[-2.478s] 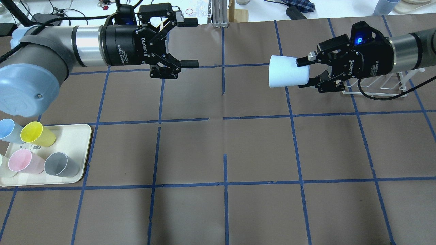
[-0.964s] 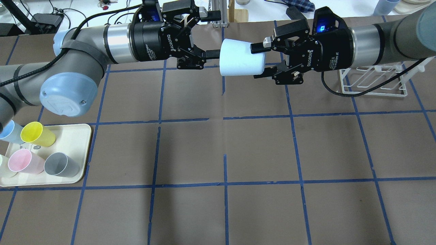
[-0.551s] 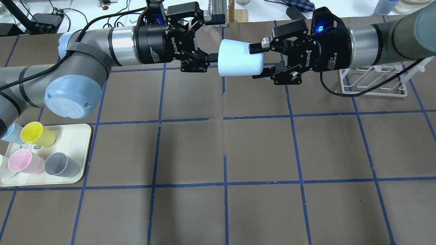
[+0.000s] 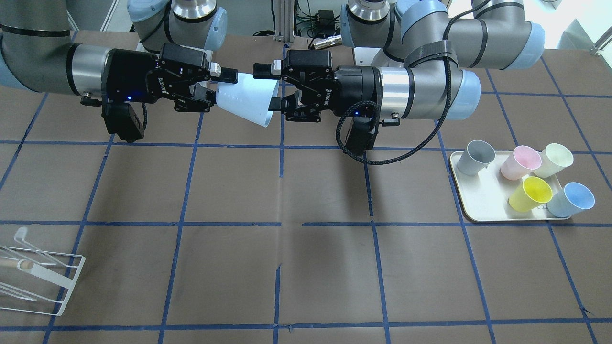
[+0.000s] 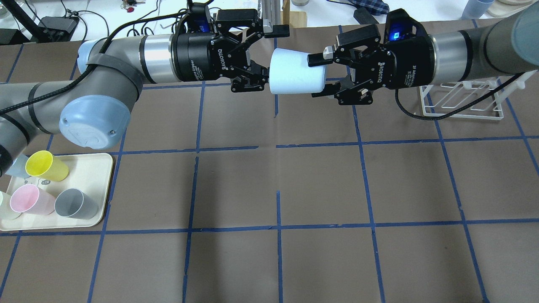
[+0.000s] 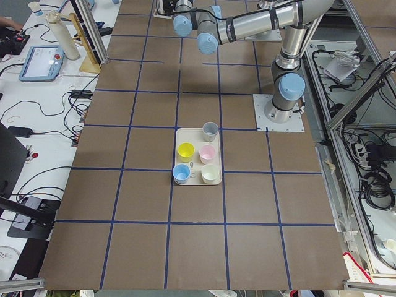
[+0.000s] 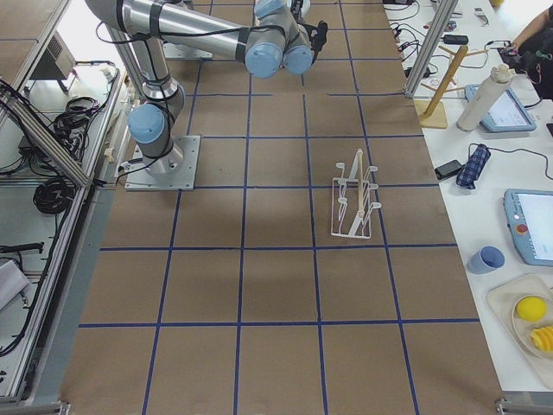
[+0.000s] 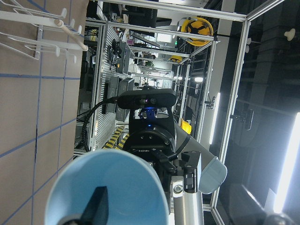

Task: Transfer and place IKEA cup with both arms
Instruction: 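Close the left gripper on the cup's open end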

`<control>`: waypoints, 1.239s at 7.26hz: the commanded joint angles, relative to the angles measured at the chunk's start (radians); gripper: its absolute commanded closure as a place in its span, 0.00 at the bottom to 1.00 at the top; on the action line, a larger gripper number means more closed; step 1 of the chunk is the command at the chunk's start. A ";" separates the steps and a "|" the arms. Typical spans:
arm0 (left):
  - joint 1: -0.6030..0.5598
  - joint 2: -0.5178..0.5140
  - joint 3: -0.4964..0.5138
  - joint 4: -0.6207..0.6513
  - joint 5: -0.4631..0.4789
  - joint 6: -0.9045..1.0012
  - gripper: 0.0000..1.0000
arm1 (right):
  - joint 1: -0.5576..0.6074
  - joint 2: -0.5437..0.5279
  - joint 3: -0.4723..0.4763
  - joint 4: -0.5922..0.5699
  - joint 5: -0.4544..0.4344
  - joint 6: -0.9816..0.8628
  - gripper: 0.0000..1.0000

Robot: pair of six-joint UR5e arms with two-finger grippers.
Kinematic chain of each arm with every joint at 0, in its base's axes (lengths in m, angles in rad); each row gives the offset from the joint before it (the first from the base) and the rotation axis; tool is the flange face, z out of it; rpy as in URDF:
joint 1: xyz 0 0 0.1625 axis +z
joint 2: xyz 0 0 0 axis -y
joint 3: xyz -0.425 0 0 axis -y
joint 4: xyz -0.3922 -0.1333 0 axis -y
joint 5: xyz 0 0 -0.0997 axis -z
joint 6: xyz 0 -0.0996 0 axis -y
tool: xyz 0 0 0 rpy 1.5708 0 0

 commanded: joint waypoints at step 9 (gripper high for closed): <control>-0.002 0.005 -0.001 0.003 0.007 -0.002 0.95 | 0.005 -0.002 -0.003 0.002 -0.009 0.006 0.00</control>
